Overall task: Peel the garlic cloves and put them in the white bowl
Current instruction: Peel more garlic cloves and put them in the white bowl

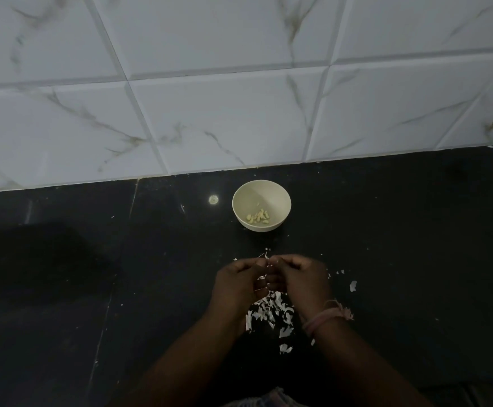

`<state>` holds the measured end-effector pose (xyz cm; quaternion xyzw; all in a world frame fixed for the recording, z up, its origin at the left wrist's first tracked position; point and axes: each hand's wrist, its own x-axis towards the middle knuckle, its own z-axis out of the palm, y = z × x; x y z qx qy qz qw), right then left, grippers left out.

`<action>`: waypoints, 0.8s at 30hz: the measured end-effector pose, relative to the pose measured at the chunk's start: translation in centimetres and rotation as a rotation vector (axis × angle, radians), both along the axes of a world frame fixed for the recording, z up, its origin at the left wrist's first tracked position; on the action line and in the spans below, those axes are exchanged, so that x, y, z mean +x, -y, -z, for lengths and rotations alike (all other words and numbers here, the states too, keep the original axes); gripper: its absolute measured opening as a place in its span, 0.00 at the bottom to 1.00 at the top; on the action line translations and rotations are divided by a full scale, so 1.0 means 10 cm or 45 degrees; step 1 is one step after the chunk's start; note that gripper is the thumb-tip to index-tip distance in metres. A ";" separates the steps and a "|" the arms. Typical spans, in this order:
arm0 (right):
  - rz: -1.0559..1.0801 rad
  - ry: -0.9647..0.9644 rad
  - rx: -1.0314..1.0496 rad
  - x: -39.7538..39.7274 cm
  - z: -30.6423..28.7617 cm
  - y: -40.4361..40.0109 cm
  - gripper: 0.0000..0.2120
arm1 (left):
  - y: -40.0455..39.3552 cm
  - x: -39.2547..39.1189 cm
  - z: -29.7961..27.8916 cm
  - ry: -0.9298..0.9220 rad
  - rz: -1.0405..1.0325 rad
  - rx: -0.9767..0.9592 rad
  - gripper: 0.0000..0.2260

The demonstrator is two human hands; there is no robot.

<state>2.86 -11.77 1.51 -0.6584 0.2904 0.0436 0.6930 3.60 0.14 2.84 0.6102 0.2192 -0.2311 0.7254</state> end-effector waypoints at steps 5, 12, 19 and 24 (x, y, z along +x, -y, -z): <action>0.057 -0.009 0.268 -0.02 0.01 0.03 0.04 | -0.05 -0.04 0.04 0.043 0.013 -0.068 0.05; -0.076 0.120 0.296 -0.04 -0.12 0.10 0.06 | -0.09 -0.07 -0.12 0.130 -0.052 -0.267 0.07; -0.142 0.303 0.094 -0.09 -0.34 0.09 0.04 | -0.04 -0.12 -0.18 0.253 -0.169 -0.383 0.07; -0.182 0.472 -0.252 -0.10 -0.48 0.03 0.07 | -0.02 -0.12 -0.23 0.379 -0.194 -0.391 0.09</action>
